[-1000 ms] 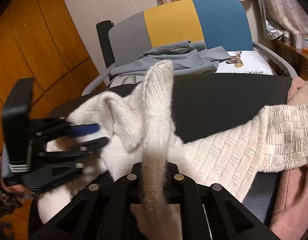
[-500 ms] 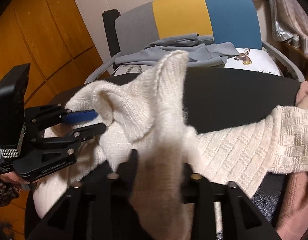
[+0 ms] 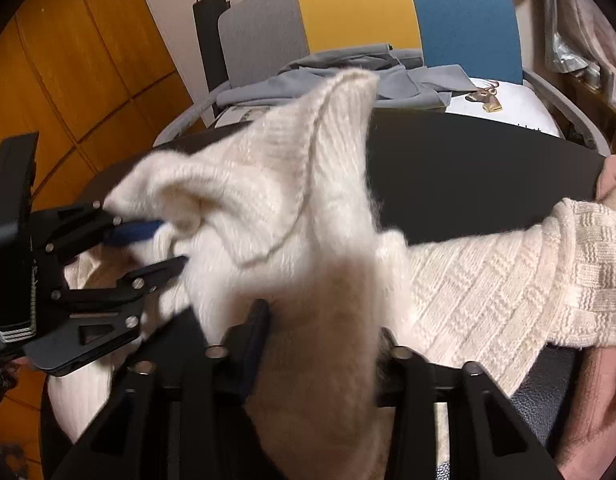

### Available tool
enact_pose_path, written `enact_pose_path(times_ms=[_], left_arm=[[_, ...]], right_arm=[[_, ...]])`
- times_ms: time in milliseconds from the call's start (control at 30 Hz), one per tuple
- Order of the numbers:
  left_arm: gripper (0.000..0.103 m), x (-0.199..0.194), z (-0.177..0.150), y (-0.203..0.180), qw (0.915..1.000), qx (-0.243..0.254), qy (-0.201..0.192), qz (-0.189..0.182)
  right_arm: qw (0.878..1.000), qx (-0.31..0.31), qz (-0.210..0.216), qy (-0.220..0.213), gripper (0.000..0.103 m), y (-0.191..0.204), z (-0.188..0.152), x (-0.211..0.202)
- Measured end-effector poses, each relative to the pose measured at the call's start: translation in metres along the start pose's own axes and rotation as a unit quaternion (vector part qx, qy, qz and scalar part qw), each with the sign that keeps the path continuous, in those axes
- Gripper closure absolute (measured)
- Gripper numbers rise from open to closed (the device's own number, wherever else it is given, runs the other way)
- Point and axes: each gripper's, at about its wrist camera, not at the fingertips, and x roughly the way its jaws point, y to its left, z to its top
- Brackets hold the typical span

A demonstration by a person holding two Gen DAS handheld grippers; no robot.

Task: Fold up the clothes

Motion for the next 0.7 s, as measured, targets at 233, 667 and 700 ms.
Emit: enact_pose_path(times_ms=[233,667,700], left_arm=[[0.097,-0.031,-0.002,0.031,0.9924,-0.108,-0.050,-0.029],[0.097,-0.146,-0.043,0.094,0.9516,-0.245,-0.167,-0.078],[0.097,-0.154,-0.050,0.097,0.9498,-0.251,-0.170,-0.077]], right_arm=[[0.999,0.025,-0.003,-0.033,0.097,0.002,-0.006,-0.011],[0.994,0.028,0.010,-0.108,0.097,0.004,-0.016,-0.071],[0.994,0.025,0.013,-0.109,0.097,0.005,-0.018,-0.075]])
